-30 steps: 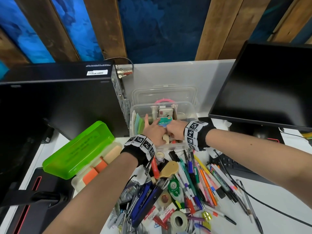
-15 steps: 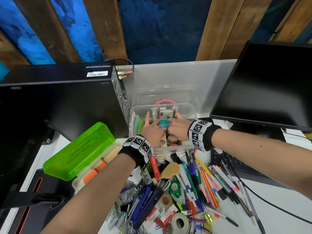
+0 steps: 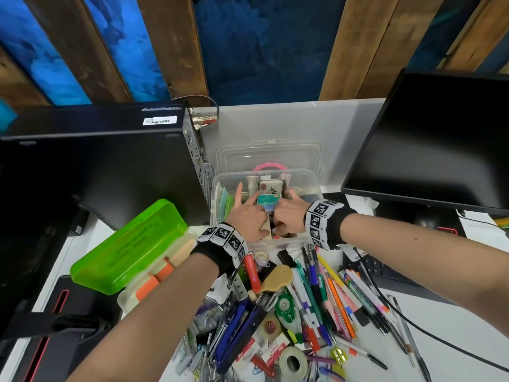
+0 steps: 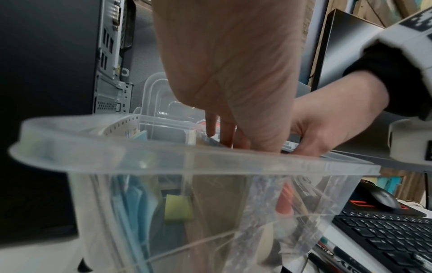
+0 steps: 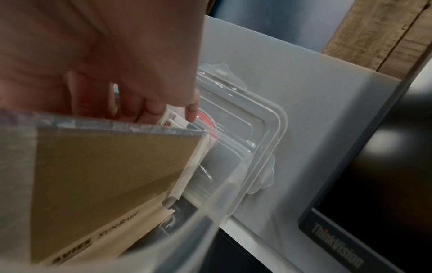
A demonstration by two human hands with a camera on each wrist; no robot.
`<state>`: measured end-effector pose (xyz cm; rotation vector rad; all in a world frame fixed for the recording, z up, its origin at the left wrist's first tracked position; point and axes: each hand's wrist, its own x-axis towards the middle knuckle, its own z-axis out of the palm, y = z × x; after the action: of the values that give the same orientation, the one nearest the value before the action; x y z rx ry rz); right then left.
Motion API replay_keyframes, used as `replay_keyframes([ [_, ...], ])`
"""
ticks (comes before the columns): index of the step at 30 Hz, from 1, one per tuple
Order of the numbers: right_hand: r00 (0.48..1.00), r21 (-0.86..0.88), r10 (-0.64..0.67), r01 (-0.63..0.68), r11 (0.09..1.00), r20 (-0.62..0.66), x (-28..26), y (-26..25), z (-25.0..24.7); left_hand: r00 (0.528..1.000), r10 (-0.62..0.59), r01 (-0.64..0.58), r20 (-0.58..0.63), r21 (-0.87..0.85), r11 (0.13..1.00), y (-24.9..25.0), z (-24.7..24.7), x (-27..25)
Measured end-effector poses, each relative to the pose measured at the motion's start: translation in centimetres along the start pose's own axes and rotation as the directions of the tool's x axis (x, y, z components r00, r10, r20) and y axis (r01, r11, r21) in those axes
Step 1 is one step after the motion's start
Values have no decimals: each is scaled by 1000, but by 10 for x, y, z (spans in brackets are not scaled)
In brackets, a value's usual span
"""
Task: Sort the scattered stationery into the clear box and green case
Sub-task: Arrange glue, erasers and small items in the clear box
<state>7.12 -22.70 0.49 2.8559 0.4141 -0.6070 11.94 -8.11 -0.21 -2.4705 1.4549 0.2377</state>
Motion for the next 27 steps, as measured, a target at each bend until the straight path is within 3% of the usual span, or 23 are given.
replay_keyframes([
  [12, 997, 96, 64, -60, 994, -34, 3, 4, 8, 1000, -8, 7, -24, -63, 998, 0, 1, 2],
  [21, 998, 22, 61, -61, 998, -5, 8, 3, 4, 1000, -16, 14, -23, -100, 995, 4, -4, -4],
  [27, 996, 134, 79, -75, 988, -28, 6, 6, 8, 999, -21, 13, -47, -151, 989, 1, -4, -5],
])
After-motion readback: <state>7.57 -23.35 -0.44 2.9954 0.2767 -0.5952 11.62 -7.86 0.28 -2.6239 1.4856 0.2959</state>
